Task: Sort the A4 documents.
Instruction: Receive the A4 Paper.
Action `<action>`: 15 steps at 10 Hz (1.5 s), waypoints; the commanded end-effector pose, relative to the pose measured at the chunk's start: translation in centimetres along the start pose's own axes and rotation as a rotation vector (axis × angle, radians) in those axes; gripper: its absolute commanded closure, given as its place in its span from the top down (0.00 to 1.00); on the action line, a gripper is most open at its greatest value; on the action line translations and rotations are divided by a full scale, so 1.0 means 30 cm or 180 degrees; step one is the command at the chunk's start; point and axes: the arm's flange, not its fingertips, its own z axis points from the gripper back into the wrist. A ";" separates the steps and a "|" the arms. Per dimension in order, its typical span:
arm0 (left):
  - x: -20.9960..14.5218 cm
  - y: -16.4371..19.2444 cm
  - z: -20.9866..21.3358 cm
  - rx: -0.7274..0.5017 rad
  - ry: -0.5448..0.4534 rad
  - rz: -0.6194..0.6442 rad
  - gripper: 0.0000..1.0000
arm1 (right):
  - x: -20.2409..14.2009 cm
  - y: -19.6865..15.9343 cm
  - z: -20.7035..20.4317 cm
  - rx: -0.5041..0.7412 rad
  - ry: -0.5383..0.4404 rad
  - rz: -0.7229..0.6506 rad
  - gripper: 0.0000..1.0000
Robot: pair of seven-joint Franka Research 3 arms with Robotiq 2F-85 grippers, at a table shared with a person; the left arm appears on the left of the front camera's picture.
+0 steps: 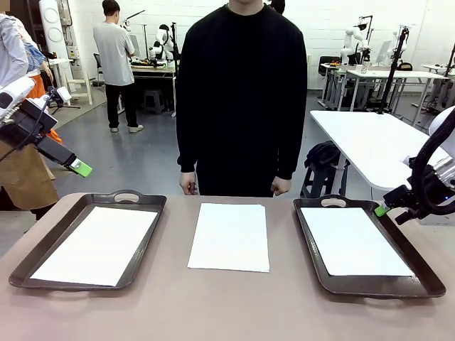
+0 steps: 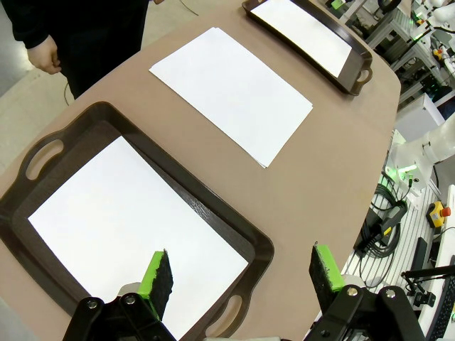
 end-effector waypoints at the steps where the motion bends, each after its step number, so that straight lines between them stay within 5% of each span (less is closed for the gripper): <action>1: 0.000 -0.002 -0.002 -0.0011 0.0006 -0.0031 1.00 | 0.020 0.100 0.114 0.0270 -0.0340 0.0415 1.00; 5: 0.000 -0.002 -0.002 -0.0011 0.0006 -0.0031 1.00 | 0.131 0.382 0.177 0.1060 -0.0282 0.1422 1.00; 8: 0.000 -0.002 -0.002 -0.0011 0.0006 -0.0031 1.00 | 0.136 0.596 0.221 0.1294 -0.0144 0.2334 1.00; 11: 0.000 -0.002 -0.002 -0.0011 0.0006 -0.0031 1.00 | 0.104 0.703 0.235 0.0989 -0.0173 0.2988 1.00; 15: 0.000 -0.002 -0.002 -0.0011 0.0006 -0.0031 1.00 | 0.067 0.712 0.208 0.0922 0.0166 0.3028 1.00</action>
